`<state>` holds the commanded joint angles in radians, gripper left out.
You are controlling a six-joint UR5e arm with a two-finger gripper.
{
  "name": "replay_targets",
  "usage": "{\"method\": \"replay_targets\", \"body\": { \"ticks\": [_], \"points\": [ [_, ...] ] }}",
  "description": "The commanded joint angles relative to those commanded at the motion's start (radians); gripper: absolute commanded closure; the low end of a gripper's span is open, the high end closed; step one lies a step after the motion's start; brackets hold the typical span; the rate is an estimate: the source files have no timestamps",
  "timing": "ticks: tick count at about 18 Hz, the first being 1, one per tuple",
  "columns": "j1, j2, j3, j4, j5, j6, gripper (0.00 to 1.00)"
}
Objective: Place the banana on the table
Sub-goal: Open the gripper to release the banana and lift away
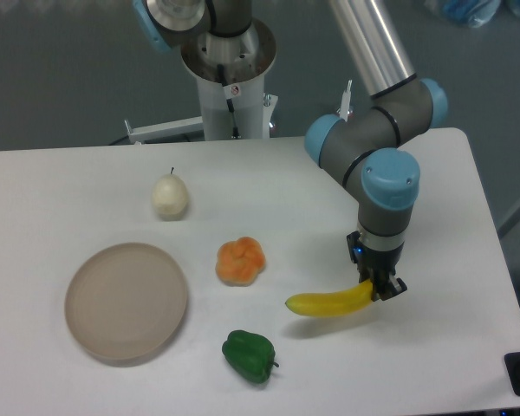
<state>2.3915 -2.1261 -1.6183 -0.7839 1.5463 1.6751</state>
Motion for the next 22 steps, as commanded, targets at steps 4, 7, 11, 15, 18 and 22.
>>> {"method": "replay_targets", "body": {
  "ticks": [4, 7, 11, 15, 18, 22],
  "points": [
    [0.0, 0.006, 0.002, 0.0, 0.0, 0.002, 0.0],
    [0.006, 0.023, 0.011, -0.003, -0.005, 0.003, 0.0],
    [0.015, 0.035, 0.028, -0.006, -0.011, 0.002, 0.0],
    [0.015, 0.035, 0.044, -0.011, -0.015, -0.075, 0.0],
    [0.017, 0.031, 0.09, -0.059, -0.003, -0.112, 0.0],
    [0.038, 0.011, 0.24, -0.297, -0.009, -0.149, 0.0]
  ]
}}
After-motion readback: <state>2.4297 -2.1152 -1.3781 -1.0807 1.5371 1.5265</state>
